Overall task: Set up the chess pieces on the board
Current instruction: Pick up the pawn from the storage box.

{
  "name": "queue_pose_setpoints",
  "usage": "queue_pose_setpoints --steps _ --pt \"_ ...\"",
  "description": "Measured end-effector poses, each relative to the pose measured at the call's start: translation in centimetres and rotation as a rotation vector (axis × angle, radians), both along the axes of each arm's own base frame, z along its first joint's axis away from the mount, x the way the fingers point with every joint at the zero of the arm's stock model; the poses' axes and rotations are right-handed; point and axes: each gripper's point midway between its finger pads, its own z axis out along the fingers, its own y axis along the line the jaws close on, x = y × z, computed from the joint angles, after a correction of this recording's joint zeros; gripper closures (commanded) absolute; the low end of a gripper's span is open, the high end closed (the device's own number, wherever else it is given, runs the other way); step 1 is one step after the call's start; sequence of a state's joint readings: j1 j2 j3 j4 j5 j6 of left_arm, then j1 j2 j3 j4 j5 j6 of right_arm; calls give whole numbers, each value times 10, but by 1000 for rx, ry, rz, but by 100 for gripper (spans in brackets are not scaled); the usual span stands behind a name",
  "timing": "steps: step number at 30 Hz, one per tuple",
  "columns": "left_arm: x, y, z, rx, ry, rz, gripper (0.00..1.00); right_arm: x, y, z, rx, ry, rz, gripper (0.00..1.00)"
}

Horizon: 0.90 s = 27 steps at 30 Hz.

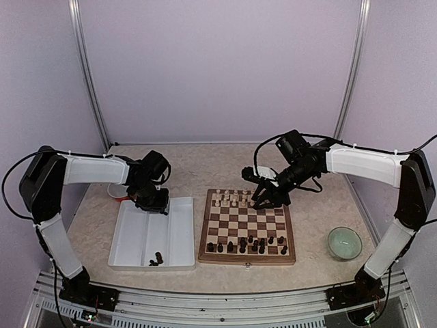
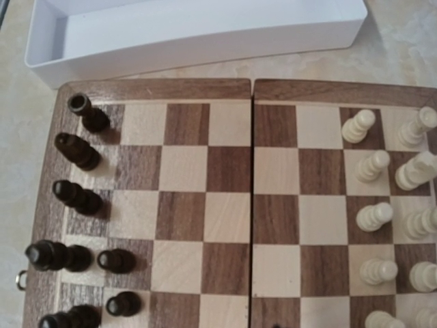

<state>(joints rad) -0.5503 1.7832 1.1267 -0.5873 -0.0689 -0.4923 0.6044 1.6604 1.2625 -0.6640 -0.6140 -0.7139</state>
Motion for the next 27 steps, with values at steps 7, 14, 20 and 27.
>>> queue_pose_setpoints --steps 7,14,20,27 --pt "1 0 -11 13 15 -3 84 0 0 0 0 0 0 67" --pt "8 -6 -12 1 -5 -24 88 0 0 -2 -3 4 0 67" --pt "10 -8 -11 -5 -14 -32 91 -1 1 -7 -6 24 2 67" --pt "-8 5 3 -2 -19 -28 93 2 9 7 34 46 -10 68"
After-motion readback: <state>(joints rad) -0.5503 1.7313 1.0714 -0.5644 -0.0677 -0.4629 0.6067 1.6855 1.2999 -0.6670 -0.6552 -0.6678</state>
